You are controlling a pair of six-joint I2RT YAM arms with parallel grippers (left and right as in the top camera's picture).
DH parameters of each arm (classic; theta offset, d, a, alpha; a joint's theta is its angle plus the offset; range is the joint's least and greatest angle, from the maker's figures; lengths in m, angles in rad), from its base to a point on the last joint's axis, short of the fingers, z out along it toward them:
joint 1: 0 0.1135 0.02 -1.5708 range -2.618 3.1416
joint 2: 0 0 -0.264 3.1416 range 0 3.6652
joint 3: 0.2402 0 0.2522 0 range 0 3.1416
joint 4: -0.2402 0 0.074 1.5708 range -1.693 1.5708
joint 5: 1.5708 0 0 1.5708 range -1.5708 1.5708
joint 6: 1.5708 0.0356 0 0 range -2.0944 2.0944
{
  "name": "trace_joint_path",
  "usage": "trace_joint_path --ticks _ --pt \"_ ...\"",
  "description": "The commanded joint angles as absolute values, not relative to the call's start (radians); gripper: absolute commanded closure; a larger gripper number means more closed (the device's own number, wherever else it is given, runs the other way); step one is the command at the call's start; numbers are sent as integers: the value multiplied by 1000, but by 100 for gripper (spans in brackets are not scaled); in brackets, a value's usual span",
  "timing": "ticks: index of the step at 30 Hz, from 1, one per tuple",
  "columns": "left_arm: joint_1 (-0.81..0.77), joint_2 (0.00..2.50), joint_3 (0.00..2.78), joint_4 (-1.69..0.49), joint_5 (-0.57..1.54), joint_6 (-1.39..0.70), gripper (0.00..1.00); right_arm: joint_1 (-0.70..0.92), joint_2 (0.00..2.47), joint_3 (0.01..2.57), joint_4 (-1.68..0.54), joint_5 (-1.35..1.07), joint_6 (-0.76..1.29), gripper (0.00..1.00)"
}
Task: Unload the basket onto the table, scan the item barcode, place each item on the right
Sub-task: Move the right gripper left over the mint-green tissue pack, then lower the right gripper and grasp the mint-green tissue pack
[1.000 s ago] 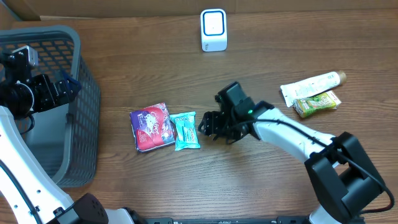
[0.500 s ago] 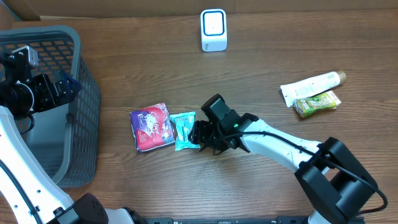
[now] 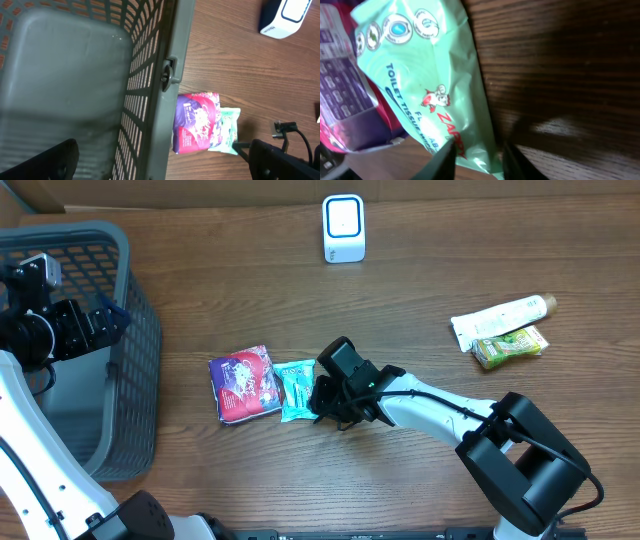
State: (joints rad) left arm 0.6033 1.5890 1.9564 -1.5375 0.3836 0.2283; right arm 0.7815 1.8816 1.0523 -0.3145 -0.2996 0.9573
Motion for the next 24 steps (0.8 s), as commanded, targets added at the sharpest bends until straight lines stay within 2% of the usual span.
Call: trace_joint_path --ticks 1,5,7,8,9,19,23,24 --pt "601 1595 1958 -1536 381 232 0 790 1887 1047 -310 -293 962 72" --pt "601 1595 1958 -1536 381 232 0 790 1887 1047 -310 -294 962 75" --pt "601 1595 1958 -1536 381 232 0 790 1887 1047 -308 -305 961 84" --pt "602 1595 1958 -1536 381 232 1 790 1887 1047 -307 -310 949 94" --pt "602 1595 1958 -1536 381 232 1 790 1887 1047 -302 -320 933 96" --pt "602 1595 1958 -1536 381 232 1 778 1848 1095 -354 -358 759 96" --pt "602 1595 1958 -1536 381 232 0 779 1846 1095 -350 -352 750 96" --pt "602 1595 1958 -1536 381 232 0 780 1846 1095 -348 -348 750 92"
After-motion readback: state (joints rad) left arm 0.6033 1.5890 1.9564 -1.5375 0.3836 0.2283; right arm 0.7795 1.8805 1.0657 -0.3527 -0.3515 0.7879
